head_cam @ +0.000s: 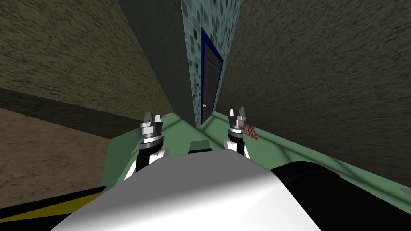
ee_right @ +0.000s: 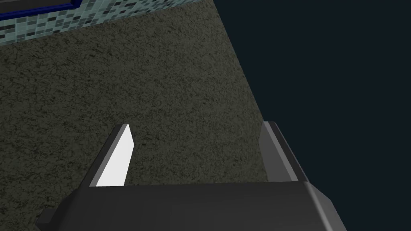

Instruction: Pull the door open

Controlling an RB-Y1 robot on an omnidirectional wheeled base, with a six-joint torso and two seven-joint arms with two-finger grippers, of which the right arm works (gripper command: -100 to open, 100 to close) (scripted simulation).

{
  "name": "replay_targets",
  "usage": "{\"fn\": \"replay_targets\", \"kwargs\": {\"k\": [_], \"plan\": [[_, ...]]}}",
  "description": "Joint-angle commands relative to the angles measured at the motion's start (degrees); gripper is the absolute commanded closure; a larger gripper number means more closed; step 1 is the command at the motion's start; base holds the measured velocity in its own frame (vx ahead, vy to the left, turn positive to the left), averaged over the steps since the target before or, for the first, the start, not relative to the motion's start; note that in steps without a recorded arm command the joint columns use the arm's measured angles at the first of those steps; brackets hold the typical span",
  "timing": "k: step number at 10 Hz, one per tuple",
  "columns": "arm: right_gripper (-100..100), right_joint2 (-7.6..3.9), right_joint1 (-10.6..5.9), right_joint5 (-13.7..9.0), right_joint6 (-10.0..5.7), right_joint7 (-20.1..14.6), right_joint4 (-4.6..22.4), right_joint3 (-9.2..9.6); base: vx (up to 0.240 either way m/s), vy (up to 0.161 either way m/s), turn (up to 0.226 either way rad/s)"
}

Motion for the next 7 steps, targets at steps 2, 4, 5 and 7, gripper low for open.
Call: {"fn": "replay_targets", "kwargs": {"k": [2,4,5,7], "plan": [[-100,-1.41,-1.01,0.9,-0.55,2.6,3.0,-0.55,0.120,-0.078,0.128],[-100,-2.30,-1.76,1.6,-0.96,4.5,5.3,-0.96,0.099,-0.046,0.088],[-100,-2.79,-2.25,2.1,-1.23,5.7,6.8,-1.23,0.110,-0.049,0.100],[-100,-3.52,-2.99,2.8,-1.63,7.6,9.0,-1.64,0.094,-0.058,0.107]]}}
